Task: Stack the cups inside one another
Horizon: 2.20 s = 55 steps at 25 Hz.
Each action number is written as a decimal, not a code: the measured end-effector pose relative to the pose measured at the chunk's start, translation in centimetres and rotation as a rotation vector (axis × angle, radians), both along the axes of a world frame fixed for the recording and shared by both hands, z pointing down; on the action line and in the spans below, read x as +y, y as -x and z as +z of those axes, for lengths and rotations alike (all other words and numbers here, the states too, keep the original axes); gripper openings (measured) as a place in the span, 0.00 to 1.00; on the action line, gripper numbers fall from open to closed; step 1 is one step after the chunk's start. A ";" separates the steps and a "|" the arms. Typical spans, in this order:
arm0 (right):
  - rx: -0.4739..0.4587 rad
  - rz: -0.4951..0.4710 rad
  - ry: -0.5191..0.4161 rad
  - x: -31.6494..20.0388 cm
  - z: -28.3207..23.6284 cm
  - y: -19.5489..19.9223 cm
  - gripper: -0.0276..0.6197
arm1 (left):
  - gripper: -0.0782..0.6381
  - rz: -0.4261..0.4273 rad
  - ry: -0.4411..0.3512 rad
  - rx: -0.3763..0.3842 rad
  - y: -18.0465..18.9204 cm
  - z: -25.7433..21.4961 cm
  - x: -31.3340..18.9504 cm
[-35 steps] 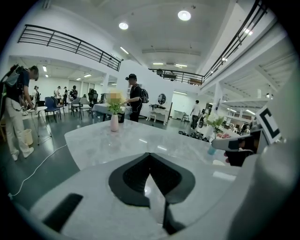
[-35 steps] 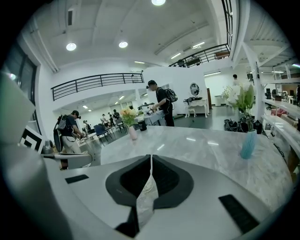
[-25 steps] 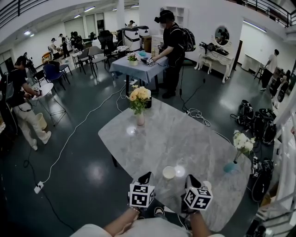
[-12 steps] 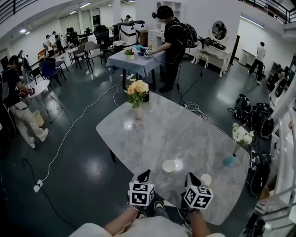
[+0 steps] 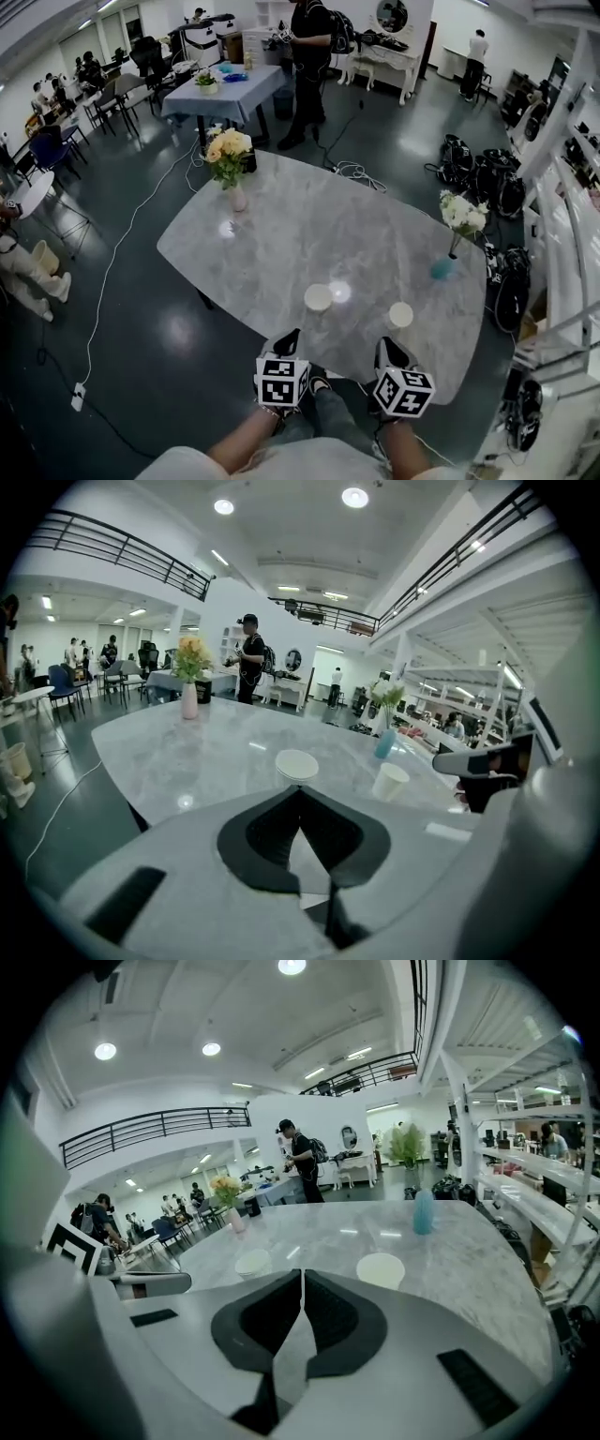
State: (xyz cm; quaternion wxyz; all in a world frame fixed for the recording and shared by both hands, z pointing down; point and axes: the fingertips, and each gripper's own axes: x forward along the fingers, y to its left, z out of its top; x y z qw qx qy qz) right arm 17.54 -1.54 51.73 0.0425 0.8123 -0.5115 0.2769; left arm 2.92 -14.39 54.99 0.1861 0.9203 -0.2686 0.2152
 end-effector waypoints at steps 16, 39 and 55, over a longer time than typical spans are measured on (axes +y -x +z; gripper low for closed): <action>-0.030 0.150 0.025 8.0 3.2 -4.5 0.07 | 0.10 0.192 0.020 -0.054 -8.1 2.4 7.7; -0.102 -0.013 0.079 4.7 9.3 -7.6 0.10 | 0.10 0.067 0.087 -0.139 -9.1 7.5 8.9; -0.089 -0.068 0.138 1.4 10.9 -8.7 0.33 | 0.10 0.052 0.137 -0.155 -9.6 9.1 7.7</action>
